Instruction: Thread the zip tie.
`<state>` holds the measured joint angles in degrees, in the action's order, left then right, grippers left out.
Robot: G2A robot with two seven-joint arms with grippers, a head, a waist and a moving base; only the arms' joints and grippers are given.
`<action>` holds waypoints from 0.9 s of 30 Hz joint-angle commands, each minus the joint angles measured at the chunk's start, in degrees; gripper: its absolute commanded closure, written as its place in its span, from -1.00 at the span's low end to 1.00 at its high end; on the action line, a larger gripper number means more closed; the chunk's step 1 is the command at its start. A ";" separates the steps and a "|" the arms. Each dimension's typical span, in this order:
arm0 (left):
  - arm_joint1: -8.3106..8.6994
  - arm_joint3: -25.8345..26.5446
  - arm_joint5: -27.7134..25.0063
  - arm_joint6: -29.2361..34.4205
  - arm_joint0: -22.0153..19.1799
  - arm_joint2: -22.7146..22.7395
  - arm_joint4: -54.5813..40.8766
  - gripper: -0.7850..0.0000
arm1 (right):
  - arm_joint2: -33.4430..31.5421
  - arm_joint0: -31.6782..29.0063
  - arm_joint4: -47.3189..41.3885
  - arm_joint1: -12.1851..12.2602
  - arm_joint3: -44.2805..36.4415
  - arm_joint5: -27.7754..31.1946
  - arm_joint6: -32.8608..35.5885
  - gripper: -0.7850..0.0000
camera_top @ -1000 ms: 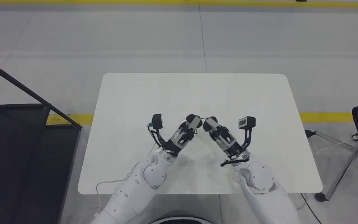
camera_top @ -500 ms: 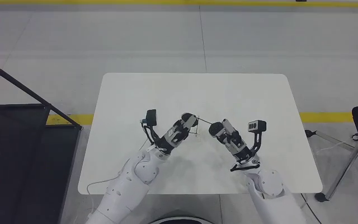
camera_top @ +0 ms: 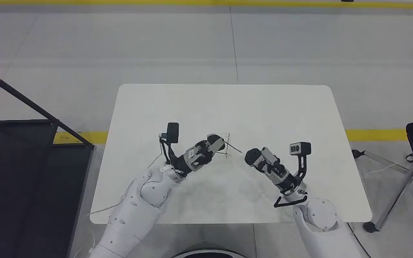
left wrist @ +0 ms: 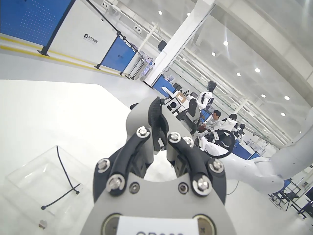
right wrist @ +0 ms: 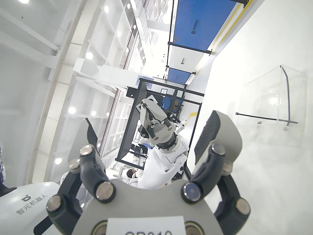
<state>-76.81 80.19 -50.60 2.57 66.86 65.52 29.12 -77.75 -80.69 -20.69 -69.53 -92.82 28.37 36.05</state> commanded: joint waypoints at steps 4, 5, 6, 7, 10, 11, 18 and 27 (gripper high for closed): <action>0.05 0.57 1.18 0.79 0.18 -0.09 0.95 1.00 | 0.73 0.09 2.00 0.02 -0.71 -0.08 0.48 -1.00; 0.11 0.90 1.57 1.60 0.30 -0.24 1.11 1.00 | 0.85 0.26 2.98 0.05 -0.63 0.19 0.70 -1.00; 0.19 1.06 1.70 2.54 0.33 -0.28 0.98 1.00 | 0.91 0.33 3.79 0.06 -0.34 0.61 0.54 -1.00; 0.30 1.13 1.77 3.59 0.29 -0.21 0.87 1.00 | 0.99 0.37 4.62 0.05 -0.07 0.93 0.13 -1.00; 0.68 1.36 1.32 6.91 0.09 0.02 0.33 1.00 | 1.12 0.50 8.35 0.12 0.32 1.05 -0.90 -1.00; 0.82 1.46 0.94 8.03 -0.02 0.11 0.04 1.00 | 1.05 0.47 8.82 0.13 0.31 0.97 -1.23 -1.00; 1.80 2.48 -0.38 15.55 -0.75 0.58 -2.98 1.00 | 1.05 0.47 8.82 0.13 0.31 0.97 -1.23 -1.00; 2.46 3.60 0.76 18.43 -0.70 0.67 -5.55 1.00 | 2.05 -0.07 12.22 0.24 -0.93 3.21 -0.96 1.00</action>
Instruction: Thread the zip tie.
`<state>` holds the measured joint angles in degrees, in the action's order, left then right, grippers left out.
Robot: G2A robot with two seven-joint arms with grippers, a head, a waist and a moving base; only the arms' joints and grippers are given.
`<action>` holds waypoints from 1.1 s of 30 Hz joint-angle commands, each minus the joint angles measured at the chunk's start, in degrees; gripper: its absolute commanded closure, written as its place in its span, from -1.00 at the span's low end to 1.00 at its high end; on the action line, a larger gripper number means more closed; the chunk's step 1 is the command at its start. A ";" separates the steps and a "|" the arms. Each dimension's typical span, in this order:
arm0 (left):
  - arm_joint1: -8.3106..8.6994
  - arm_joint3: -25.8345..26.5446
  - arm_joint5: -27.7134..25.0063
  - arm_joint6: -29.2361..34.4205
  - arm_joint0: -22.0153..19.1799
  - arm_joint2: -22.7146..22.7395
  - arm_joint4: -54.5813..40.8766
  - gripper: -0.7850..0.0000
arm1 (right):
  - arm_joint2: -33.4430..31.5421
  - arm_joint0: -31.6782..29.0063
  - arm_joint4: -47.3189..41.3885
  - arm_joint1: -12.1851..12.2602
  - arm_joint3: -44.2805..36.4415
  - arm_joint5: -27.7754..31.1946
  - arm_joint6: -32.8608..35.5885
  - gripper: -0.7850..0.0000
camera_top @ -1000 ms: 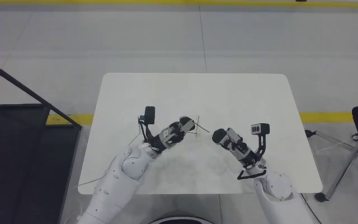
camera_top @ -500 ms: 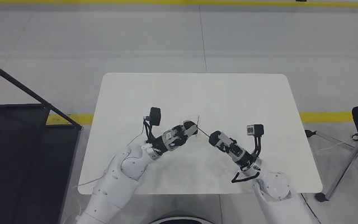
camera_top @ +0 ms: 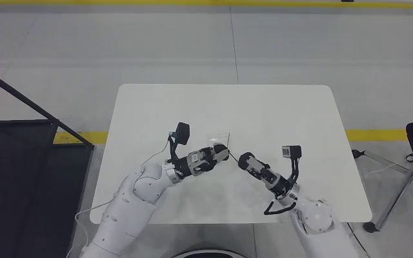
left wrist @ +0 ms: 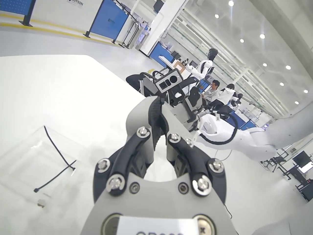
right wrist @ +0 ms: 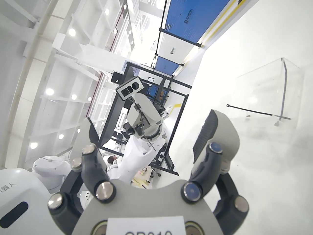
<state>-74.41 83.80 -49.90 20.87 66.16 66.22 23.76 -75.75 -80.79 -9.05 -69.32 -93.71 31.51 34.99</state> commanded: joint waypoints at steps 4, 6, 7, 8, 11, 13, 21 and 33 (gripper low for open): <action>0.24 -0.11 0.18 0.53 -0.16 -0.22 -0.70 1.00 | 0.49 -0.04 1.48 0.10 -0.15 0.65 0.21 1.00; 0.31 -0.20 0.18 0.66 -0.23 -0.39 -0.85 1.00 | 0.65 -0.02 1.79 0.13 -0.14 0.85 0.22 1.00; 0.34 -0.25 0.25 0.66 -0.28 -0.48 -0.93 1.00 | 0.72 0.01 1.96 0.14 -0.11 0.81 0.15 1.00; 0.36 -0.30 0.23 0.70 -0.32 -0.62 -1.00 1.00 | 0.81 0.05 2.16 0.15 -0.15 0.84 0.03 1.00; 0.43 -0.50 0.34 0.72 -0.52 -0.87 -1.03 1.00 | 1.07 0.15 2.47 0.18 -0.12 0.87 -0.09 1.00; 0.49 -0.55 0.35 0.70 -0.61 -1.01 -1.15 1.00 | 1.15 0.20 2.61 0.21 -0.13 0.77 -0.32 1.00; 0.72 -0.84 0.24 0.49 -0.89 -1.42 -1.46 1.00 | 1.53 0.37 2.74 0.33 -0.12 0.54 -0.43 1.00; 0.99 -1.31 0.58 -0.14 -1.33 -1.98 -1.73 1.00 | 1.98 0.45 2.14 0.46 0.02 1.53 -0.98 0.55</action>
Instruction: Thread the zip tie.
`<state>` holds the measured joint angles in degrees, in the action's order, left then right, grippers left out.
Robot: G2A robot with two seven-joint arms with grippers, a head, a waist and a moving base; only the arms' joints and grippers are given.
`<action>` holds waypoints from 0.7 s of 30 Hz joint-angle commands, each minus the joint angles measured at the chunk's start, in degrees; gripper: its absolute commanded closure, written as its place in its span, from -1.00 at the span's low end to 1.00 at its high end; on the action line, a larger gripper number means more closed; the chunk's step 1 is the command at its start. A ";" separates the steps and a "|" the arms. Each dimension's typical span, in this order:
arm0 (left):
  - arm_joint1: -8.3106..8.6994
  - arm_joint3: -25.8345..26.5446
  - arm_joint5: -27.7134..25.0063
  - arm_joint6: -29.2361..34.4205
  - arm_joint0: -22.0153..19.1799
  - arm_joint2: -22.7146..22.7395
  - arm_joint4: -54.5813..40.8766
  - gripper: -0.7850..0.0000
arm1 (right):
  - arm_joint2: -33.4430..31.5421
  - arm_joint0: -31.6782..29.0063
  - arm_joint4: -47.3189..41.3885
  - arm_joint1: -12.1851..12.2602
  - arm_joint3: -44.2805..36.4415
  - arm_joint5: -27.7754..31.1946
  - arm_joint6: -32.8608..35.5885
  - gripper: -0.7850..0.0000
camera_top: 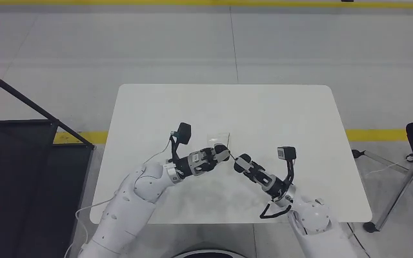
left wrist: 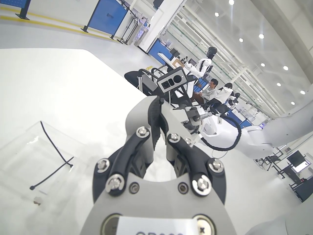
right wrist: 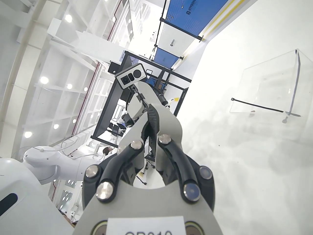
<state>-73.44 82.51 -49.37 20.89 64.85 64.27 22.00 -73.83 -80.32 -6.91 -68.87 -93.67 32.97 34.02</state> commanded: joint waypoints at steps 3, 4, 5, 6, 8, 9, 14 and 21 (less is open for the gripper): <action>0.08 -0.05 0.08 -0.42 -0.06 -0.17 0.15 1.00 | 0.13 -0.09 0.10 0.07 -0.12 0.07 -0.01 0.56; 0.09 -0.09 0.13 -0.56 -0.06 -0.20 0.09 1.00 | 0.16 -0.10 0.06 0.09 -0.14 0.09 0.02 0.56; 0.11 -0.10 0.20 -0.61 -0.08 -0.25 0.08 1.00 | 0.17 -0.10 0.04 0.10 -0.14 0.10 0.02 0.54; 0.13 -0.11 0.23 -0.64 -0.11 -0.29 0.07 1.00 | 0.18 -0.08 0.11 0.13 -0.14 0.07 0.07 0.55; 0.16 -0.16 0.25 -0.81 -0.15 -0.36 0.00 1.00 | 0.21 -0.07 0.11 0.16 -0.18 0.04 0.05 0.53; 0.19 -0.19 0.25 -0.85 -0.19 -0.38 0.00 1.00 | 0.23 -0.08 0.10 0.18 -0.19 0.04 0.03 0.55; 0.28 -0.31 0.27 -1.10 -0.34 -0.54 -0.11 1.00 | 0.37 -0.04 0.35 0.26 -0.23 -0.05 -0.01 1.00; 0.42 -0.48 0.19 -1.22 -0.54 -0.79 -0.32 1.00 | 0.57 0.12 0.42 0.35 -0.17 -0.16 -0.11 1.00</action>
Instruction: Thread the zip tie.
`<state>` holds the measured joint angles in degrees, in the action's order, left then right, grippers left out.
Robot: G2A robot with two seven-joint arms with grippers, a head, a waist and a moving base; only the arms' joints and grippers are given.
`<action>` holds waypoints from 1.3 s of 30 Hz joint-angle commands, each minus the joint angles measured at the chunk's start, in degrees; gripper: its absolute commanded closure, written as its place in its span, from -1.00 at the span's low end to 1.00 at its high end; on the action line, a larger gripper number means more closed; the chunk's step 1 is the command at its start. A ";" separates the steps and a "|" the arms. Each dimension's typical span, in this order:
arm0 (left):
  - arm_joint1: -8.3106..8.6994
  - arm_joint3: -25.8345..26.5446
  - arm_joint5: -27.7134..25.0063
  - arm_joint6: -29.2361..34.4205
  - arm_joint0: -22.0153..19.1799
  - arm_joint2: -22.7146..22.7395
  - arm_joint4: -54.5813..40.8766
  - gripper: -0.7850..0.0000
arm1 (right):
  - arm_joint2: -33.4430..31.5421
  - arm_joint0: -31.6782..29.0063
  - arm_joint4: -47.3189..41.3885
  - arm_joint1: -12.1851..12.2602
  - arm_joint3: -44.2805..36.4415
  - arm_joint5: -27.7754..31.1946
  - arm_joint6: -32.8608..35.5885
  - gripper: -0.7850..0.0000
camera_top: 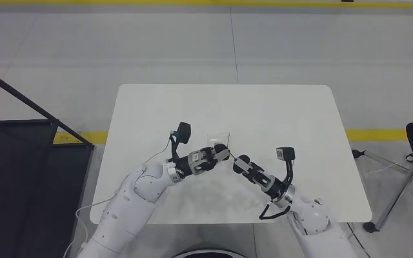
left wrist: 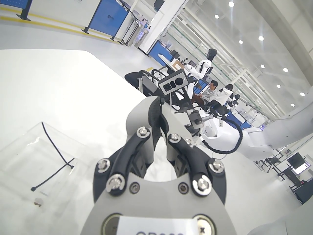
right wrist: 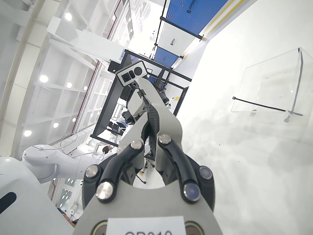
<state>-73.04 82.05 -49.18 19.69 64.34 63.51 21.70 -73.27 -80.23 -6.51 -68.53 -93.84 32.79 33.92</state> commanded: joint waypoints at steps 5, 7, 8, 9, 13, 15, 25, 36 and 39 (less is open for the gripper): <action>0.07 -0.32 0.20 0.03 -0.21 -0.45 -0.36 0.56 | 0.14 0.08 0.18 0.05 -0.02 0.20 -0.54 1.00; 0.06 -0.49 0.41 0.00 -0.42 -0.65 -0.33 0.28 | 0.09 0.01 0.63 0.02 -0.09 0.55 -1.70 1.00; 0.06 -0.55 0.40 -0.13 -0.47 -0.72 -0.39 0.29 | 0.23 -0.07 0.88 -0.01 -0.12 0.65 -2.14 1.00; 0.06 -0.63 0.36 -0.20 -0.52 -0.80 -0.44 0.29 | 0.34 -0.09 1.08 -0.02 -0.14 0.68 -2.41 1.00; 0.09 -0.85 0.30 -0.39 -0.71 -0.99 -0.44 0.36 | 0.59 -0.04 1.36 -0.03 -0.12 0.68 -2.85 1.00; 0.11 -0.90 0.27 -0.53 -0.74 -1.06 -0.51 0.40 | 0.73 0.03 1.34 -0.02 -0.09 0.72 -2.86 1.00; 0.25 -1.01 -0.04 -0.46 -0.92 -1.48 -0.61 0.46 | 1.06 0.27 1.77 0.02 -0.02 0.42 -3.46 1.00; 0.38 -1.09 -0.11 -0.51 -1.19 -1.93 -0.60 0.72 | 1.41 0.44 2.38 0.04 -0.03 0.08 -4.21 1.00; 0.41 -1.14 -0.08 -0.66 -1.24 -2.00 -0.66 0.73 | 1.49 0.47 2.38 0.06 -0.02 0.09 -4.23 1.00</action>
<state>-72.64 80.93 -49.27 19.13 63.12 61.53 21.10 -71.82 -79.77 -4.12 -68.48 -93.86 32.86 29.69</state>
